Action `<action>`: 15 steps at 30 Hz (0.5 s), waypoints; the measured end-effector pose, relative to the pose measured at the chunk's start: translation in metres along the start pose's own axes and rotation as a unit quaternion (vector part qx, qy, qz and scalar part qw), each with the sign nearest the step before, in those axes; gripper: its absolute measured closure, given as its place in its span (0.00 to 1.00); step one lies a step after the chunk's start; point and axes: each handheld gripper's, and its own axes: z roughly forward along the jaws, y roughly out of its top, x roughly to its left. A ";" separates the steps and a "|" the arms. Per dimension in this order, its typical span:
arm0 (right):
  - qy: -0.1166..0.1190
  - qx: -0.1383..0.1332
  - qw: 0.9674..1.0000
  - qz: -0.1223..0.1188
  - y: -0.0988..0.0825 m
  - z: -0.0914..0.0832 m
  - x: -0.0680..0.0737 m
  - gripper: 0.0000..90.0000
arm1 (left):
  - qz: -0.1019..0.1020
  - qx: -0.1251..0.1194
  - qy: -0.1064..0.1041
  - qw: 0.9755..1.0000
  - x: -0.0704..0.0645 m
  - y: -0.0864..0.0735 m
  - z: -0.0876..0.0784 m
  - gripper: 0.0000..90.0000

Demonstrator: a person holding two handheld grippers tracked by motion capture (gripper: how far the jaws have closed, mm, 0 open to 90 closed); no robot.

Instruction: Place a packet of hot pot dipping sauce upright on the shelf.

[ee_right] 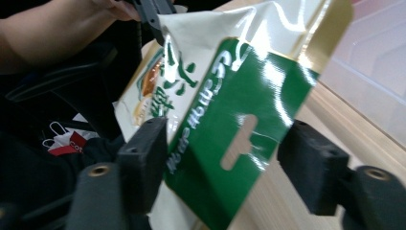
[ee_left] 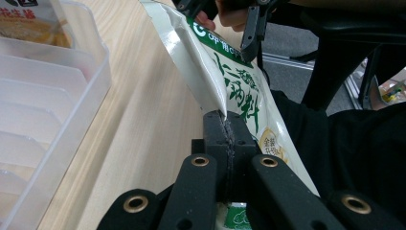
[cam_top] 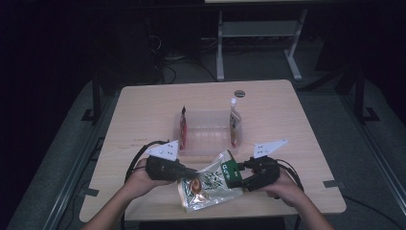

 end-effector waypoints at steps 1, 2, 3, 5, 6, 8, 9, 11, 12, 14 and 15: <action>0.001 0.000 1.000 -0.001 0.000 0.000 0.001 0.42 | 0.000 0.000 0.000 1.000 0.000 0.000 0.001 1.00; 0.002 -0.001 1.000 -0.001 0.000 0.000 0.001 0.44 | 0.001 0.001 0.000 1.000 0.001 0.000 0.001 1.00; 0.005 -0.002 1.000 -0.004 0.000 0.000 0.002 0.48 | 0.001 0.001 -0.001 1.000 0.000 0.000 0.002 1.00; 0.006 -0.003 1.000 -0.007 0.000 0.000 0.002 0.50 | 0.002 0.000 -0.003 1.000 0.001 0.000 0.003 1.00; 0.006 -0.004 1.000 -0.006 0.000 0.000 0.002 0.53 | 0.003 0.002 0.000 1.000 0.001 0.000 0.003 1.00; 0.004 -0.013 1.000 -0.007 0.000 -0.003 0.001 0.62 | 0.001 0.003 0.004 1.000 0.002 -0.001 0.003 1.00; 0.005 -0.014 1.000 -0.006 0.000 -0.004 0.001 0.64 | -0.001 0.000 0.004 1.000 0.003 -0.002 0.003 1.00; 0.006 -0.020 1.000 -0.009 0.001 -0.004 0.000 0.70 | -0.004 -0.001 0.009 1.000 0.004 -0.004 0.002 1.00; 0.006 -0.021 1.000 -0.011 0.002 -0.005 0.000 0.73 | -0.005 -0.001 0.012 1.000 0.004 -0.004 0.001 1.00; 0.010 -0.025 1.000 -0.015 0.003 -0.004 0.000 0.80 | -0.008 -0.003 0.019 1.000 0.005 -0.006 -0.001 1.00; 0.013 -0.024 0.999 -0.017 0.004 -0.003 0.000 0.85 | -0.012 -0.003 0.022 1.000 0.005 -0.007 -0.001 1.00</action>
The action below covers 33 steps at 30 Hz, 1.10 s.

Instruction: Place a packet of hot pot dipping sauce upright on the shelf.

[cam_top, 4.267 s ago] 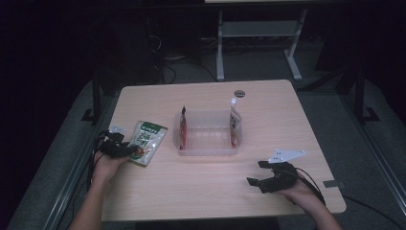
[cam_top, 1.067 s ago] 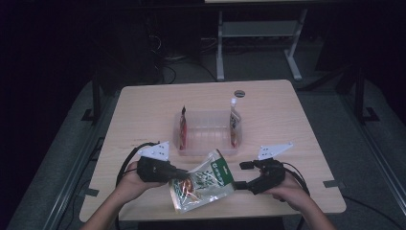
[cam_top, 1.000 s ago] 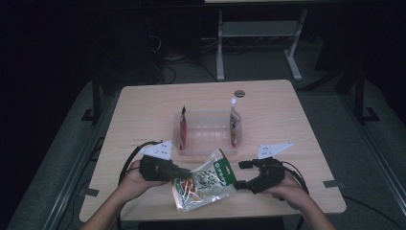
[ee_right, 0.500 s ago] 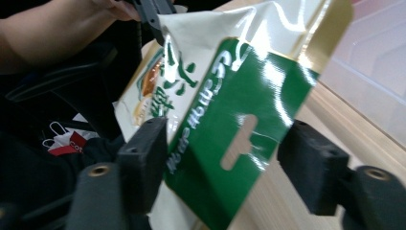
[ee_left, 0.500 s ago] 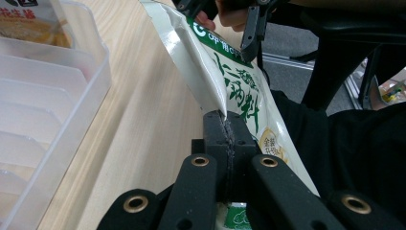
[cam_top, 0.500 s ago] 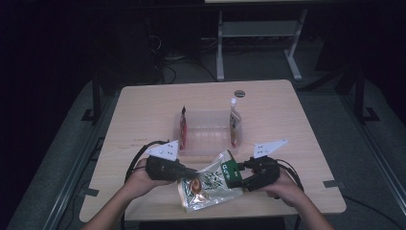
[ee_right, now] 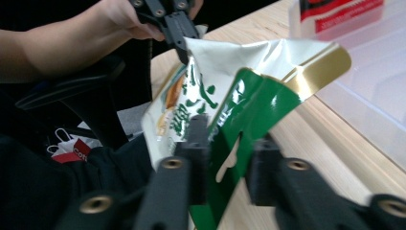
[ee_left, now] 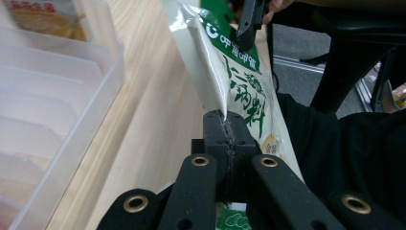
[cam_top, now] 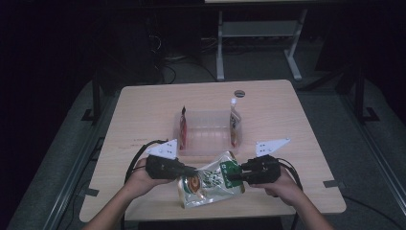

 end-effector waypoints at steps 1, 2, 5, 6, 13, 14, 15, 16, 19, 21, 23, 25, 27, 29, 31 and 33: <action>0.001 -0.001 1.000 -0.004 0.001 0.001 0.000 0.89 | -0.002 -0.002 0.003 1.000 0.001 -0.001 -0.001 1.00; 0.003 0.002 1.000 -0.008 0.002 0.003 0.000 0.92 | -0.006 -0.005 0.007 1.000 0.002 -0.002 -0.003 1.00; 0.010 0.007 1.000 -0.016 0.004 0.008 -0.001 0.98 | -0.007 -0.007 0.018 1.000 0.003 -0.004 -0.006 1.00; 0.012 0.005 1.000 -0.016 0.004 0.009 -0.002 0.99 | -0.010 -0.011 0.020 1.000 0.003 -0.005 -0.007 1.00; 0.031 0.000 0.999 -0.016 0.008 0.013 -0.008 1.00 | -0.016 -0.021 0.037 0.999 0.004 -0.011 -0.010 1.00; 0.034 -0.001 0.999 -0.014 0.008 0.014 -0.009 1.00 | -0.016 -0.024 0.039 0.999 0.004 -0.012 -0.010 1.00; 0.034 -0.001 0.999 -0.016 0.009 0.014 -0.009 1.00 | -0.018 -0.027 0.041 0.999 0.003 -0.013 -0.010 1.00; 0.035 -0.003 0.999 -0.017 0.010 0.014 -0.010 1.00 | -0.018 -0.028 0.043 0.999 0.003 -0.014 -0.011 0.99; 0.039 -0.009 0.999 -0.018 0.011 0.015 -0.009 1.00 | -0.024 -0.030 0.048 0.998 0.004 -0.016 -0.011 0.98; 0.035 -0.012 0.999 -0.023 0.013 0.014 -0.008 1.00 | -0.025 -0.030 0.054 0.998 0.005 -0.017 -0.010 0.93; 0.035 -0.015 0.999 -0.027 0.014 0.013 -0.007 1.00 | -0.021 -0.029 0.058 0.998 0.005 -0.017 -0.009 0.90; 0.038 -0.014 0.999 -0.026 0.014 0.012 -0.007 1.00 | -0.024 -0.028 0.061 0.997 0.005 -0.017 -0.007 0.85; 0.043 -0.017 0.999 -0.025 0.014 0.012 -0.006 1.00 | -0.028 -0.029 0.076 0.996 0.004 -0.018 -0.007 0.74; 0.048 -0.022 0.998 -0.023 0.014 0.011 -0.006 1.00 | -0.030 -0.030 0.089 0.995 0.005 -0.019 -0.010 0.64; 0.051 -0.035 0.998 -0.018 0.015 0.008 -0.006 1.00 | -0.033 -0.037 0.102 0.994 0.005 -0.021 -0.014 0.58; 0.053 -0.047 0.997 -0.017 0.016 0.003 -0.007 1.00 | -0.033 -0.032 0.100 0.994 0.005 -0.023 -0.016 0.55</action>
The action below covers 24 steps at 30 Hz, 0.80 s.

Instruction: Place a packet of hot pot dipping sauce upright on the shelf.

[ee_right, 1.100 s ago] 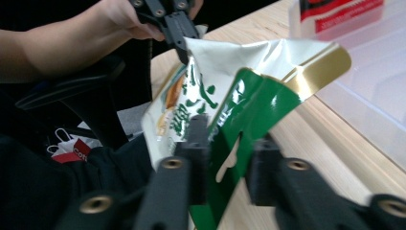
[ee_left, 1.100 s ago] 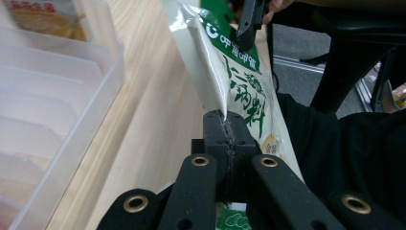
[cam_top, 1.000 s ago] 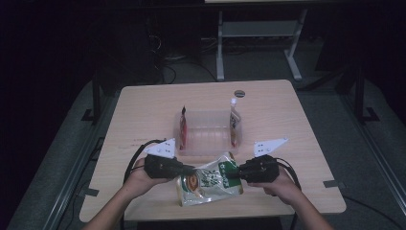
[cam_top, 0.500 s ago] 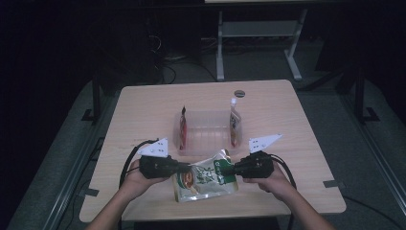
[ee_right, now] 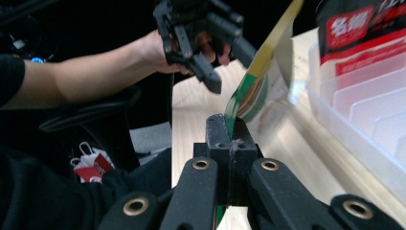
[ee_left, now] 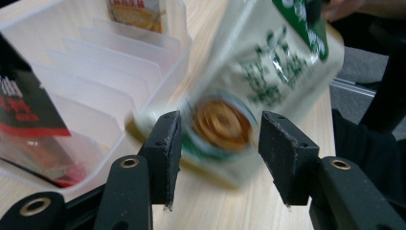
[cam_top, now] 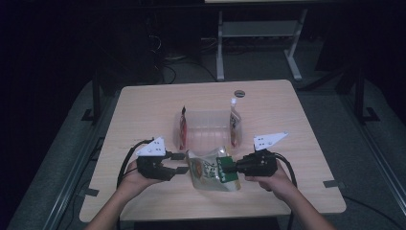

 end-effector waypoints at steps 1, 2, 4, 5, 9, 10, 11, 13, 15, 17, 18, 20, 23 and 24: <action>-0.001 -0.005 1.000 0.001 0.001 -0.001 0.000 1.00 | 0.002 0.000 0.001 1.000 0.000 -0.001 -0.001 0.55; 0.001 -0.011 1.000 0.001 0.001 -0.003 0.000 1.00 | 0.002 0.000 0.003 1.000 -0.001 -0.003 -0.001 0.54; -0.002 -0.020 1.000 -0.003 0.004 -0.005 0.001 1.00 | 0.002 0.007 0.003 1.000 -0.001 -0.006 -0.002 0.51; -0.001 -0.021 1.000 -0.005 0.005 -0.006 0.002 1.00 | -0.001 0.011 0.002 1.000 -0.002 -0.007 -0.002 0.50; -0.008 -0.020 1.000 -0.019 0.010 -0.008 0.006 1.00 | -0.004 0.019 0.000 1.000 -0.002 -0.012 -0.003 0.46; -0.010 -0.019 0.999 -0.024 0.011 -0.008 0.007 1.00 | -0.008 0.022 -0.001 1.000 -0.002 -0.014 -0.003 0.45; -0.011 -0.017 0.999 -0.026 0.012 -0.008 0.009 1.00 | -0.008 0.025 0.000 1.000 -0.003 -0.015 -0.003 0.44; -0.013 -0.016 0.999 -0.033 0.014 -0.008 0.012 1.00 | -0.010 0.033 0.000 0.999 -0.003 -0.018 -0.002 0.43; -0.012 -0.017 0.999 -0.039 0.017 -0.008 0.013 1.00 | -0.009 0.037 0.000 0.999 -0.002 -0.020 -0.002 0.42; -0.012 -0.020 0.999 -0.044 0.021 -0.007 0.015 1.00 | -0.013 0.040 -0.001 0.999 -0.002 -0.021 -0.002 0.42; -0.012 -0.021 0.999 -0.046 0.023 -0.007 0.015 1.00 | -0.014 0.042 -0.002 0.999 -0.002 -0.021 -0.002 0.41; -0.012 -0.027 0.998 -0.048 0.028 -0.006 0.016 1.00 | -0.015 0.045 -0.001 0.999 -0.001 -0.023 -0.001 0.40; -0.012 -0.033 0.998 -0.056 0.036 -0.005 0.017 1.00 | -0.017 0.050 0.001 0.999 0.000 -0.026 0.000 0.37; -0.011 -0.035 0.998 -0.058 0.038 -0.005 0.017 1.00 | -0.019 0.051 0.001 0.998 0.001 -0.026 0.000 0.36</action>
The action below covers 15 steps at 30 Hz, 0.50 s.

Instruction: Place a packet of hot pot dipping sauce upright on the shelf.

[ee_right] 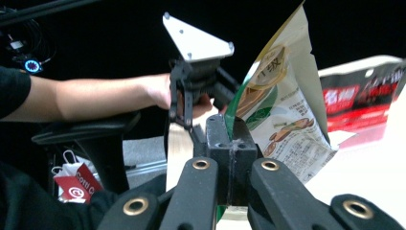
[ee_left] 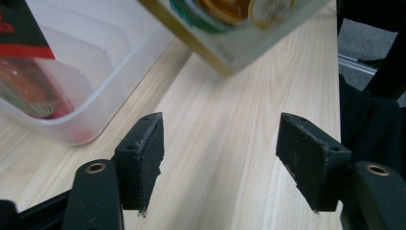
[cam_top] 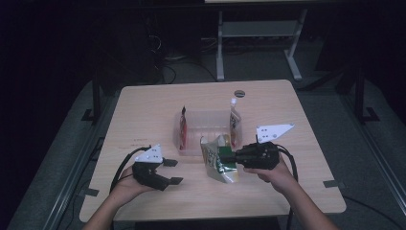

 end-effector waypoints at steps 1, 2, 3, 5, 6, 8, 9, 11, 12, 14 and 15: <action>-0.003 -0.004 1.000 -0.003 0.002 0.000 0.000 1.00 | 0.002 0.004 0.000 1.000 0.001 0.000 0.000 0.36; -0.005 -0.007 1.000 -0.006 0.005 0.000 -0.001 1.00 | 0.004 0.007 0.000 1.000 0.001 -0.001 0.001 0.35; -0.008 -0.009 1.000 -0.008 0.007 0.000 -0.001 1.00 | 0.005 0.011 0.001 1.000 0.000 -0.001 0.002 0.34; -0.010 -0.014 1.000 -0.010 0.012 -0.001 -0.002 1.00 | 0.005 0.013 -0.002 1.000 0.000 -0.002 0.002 0.33; -0.013 -0.017 1.000 -0.015 0.015 -0.001 -0.003 1.00 | 0.006 0.015 -0.003 1.000 0.000 -0.002 0.003 0.33; -0.019 -0.024 0.999 -0.018 0.020 -0.002 -0.005 1.00 | 0.007 0.019 -0.004 1.000 0.000 -0.003 0.004 0.32; -0.024 -0.027 0.999 -0.019 0.024 -0.003 -0.006 1.00 | 0.006 0.019 -0.003 1.000 -0.001 -0.003 0.005 0.32; -0.030 -0.031 0.999 -0.023 0.028 -0.004 -0.009 1.00 | 0.006 0.020 -0.004 1.000 -0.001 -0.003 0.005 0.31; -0.035 -0.033 0.999 -0.025 0.031 -0.004 -0.011 1.00 | 0.006 0.019 -0.003 1.000 -0.001 -0.003 0.005 0.31; -0.040 -0.039 0.998 -0.026 0.035 -0.005 -0.015 1.00 | 0.009 0.020 -0.003 1.000 0.000 -0.003 0.006 0.30; -0.044 -0.041 0.998 -0.027 0.037 -0.005 -0.017 1.00 | 0.006 0.019 -0.003 1.000 0.000 -0.003 0.006 0.30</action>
